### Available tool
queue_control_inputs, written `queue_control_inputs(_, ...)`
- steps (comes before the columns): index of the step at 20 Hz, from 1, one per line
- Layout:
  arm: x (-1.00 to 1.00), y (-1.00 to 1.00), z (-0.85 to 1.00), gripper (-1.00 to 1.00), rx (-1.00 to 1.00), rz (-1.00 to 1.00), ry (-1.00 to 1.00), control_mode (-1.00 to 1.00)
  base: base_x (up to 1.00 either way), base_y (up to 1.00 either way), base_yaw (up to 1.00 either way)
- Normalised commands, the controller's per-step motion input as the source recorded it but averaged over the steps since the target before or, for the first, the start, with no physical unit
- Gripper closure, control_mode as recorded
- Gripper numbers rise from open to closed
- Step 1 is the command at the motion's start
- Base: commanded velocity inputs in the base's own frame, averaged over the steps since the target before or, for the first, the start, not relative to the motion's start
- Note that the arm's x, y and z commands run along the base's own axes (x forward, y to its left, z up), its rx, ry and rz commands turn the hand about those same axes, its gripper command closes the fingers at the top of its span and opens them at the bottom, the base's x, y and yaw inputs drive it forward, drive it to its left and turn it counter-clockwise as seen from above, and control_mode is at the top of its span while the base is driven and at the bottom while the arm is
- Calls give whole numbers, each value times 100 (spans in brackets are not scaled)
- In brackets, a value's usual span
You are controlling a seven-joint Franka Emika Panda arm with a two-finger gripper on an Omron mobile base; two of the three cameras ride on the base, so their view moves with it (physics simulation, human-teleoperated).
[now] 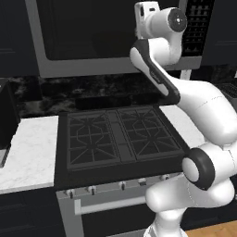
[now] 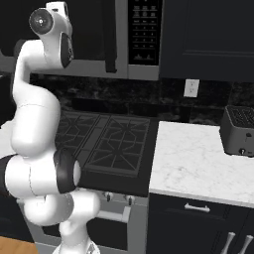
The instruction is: Open the microwave, place the bowl with waffle inside the microwave, then close the microwave door and turn it on.
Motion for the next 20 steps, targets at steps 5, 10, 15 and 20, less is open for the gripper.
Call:
queue_control_inputs(5, -100, 0, 4, 100, 0, 8, -22, -100, 0, 0, 0)
queue_control_inputs(10, -100, -10, -3, 100, 1, 12, -3, -100, 0, 0, 0)
queue_control_inputs(15, -38, -81, -31, 100, 10, 5, 6, -100, 0, 0, 0)
queue_control_inputs(20, -19, -91, -17, 100, 11, 8, 0, -100, 0, 0, 0)
